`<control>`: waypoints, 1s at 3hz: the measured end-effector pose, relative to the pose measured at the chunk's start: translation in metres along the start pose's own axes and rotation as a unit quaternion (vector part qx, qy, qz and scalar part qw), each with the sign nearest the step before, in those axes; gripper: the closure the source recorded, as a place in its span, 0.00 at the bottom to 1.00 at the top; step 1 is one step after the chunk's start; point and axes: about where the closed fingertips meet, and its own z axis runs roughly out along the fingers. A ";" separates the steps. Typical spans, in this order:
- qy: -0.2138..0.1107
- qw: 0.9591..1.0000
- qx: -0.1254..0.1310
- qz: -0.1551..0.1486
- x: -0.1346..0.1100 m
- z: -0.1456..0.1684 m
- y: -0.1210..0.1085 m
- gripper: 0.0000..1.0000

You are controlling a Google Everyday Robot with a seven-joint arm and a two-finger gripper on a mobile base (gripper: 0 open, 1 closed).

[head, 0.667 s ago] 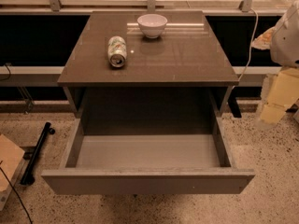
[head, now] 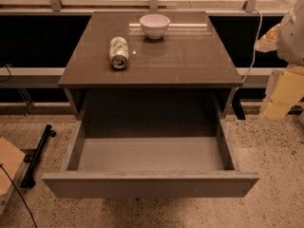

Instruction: Close top drawer

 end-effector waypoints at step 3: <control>-0.024 0.998 -0.043 -0.024 0.004 0.033 0.024 0.84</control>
Offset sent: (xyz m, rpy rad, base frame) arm -0.0087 0.0073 -0.0366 0.0945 0.1029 0.0850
